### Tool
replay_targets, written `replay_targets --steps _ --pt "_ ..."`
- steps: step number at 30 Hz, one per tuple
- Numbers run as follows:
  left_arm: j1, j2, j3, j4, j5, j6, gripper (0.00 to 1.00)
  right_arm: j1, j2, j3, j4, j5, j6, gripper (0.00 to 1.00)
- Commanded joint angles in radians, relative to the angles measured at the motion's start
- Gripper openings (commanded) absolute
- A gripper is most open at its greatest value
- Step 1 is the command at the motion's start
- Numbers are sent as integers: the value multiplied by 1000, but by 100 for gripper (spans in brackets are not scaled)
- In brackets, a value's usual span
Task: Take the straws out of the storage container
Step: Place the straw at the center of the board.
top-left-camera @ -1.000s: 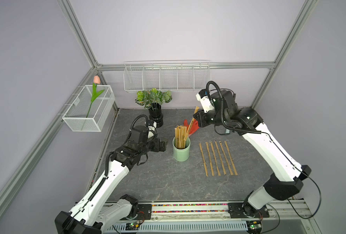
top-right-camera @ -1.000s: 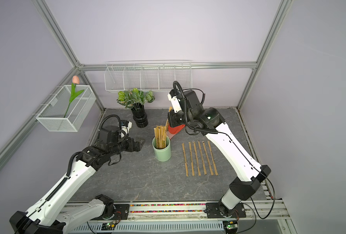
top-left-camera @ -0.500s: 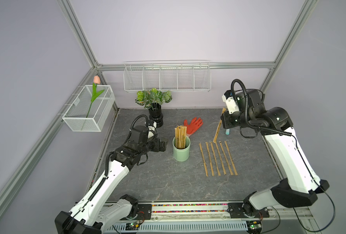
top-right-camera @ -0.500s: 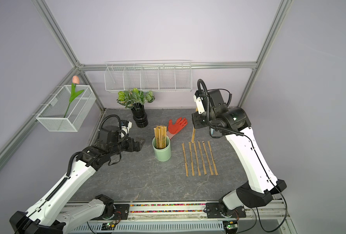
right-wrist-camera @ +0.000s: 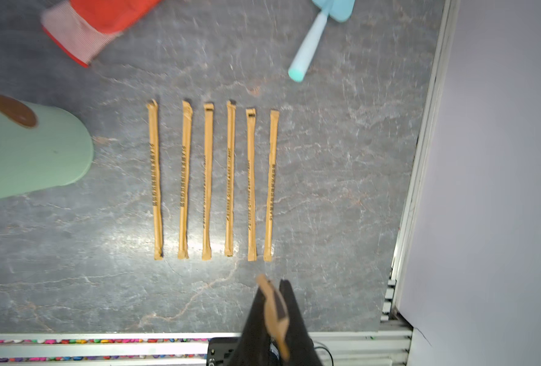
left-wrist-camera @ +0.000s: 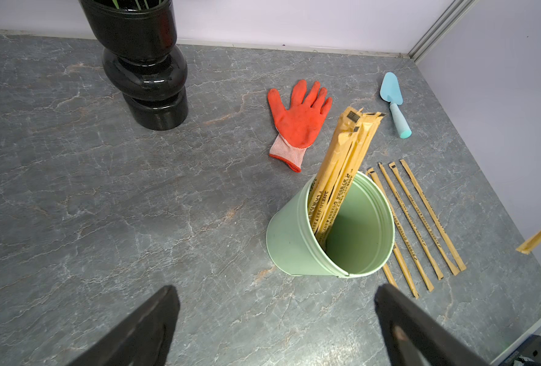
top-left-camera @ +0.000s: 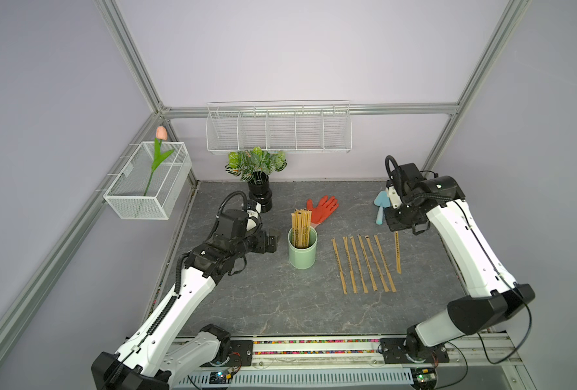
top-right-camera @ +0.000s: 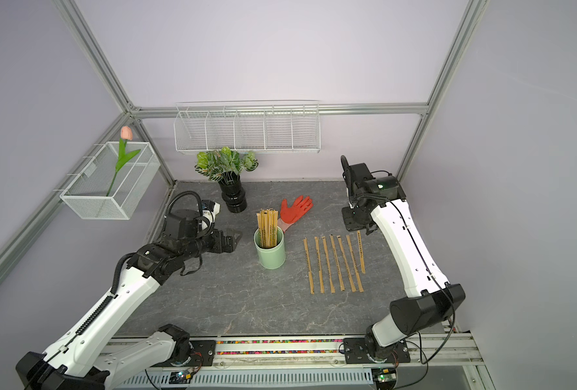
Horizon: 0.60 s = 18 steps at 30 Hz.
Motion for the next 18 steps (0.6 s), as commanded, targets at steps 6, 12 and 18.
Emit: replay_targets --steps 6,12,18 --pt "-5 -4 12 -15 0 6 100 -56 151 -66 -77 45 -13 9" --pt "-5 -6 12 -15 -3 7 100 -80 262 -72 -77 18 -9 9" --pt "-5 -6 12 -15 0 8 100 -100 334 -100 -43 6 -8 10"
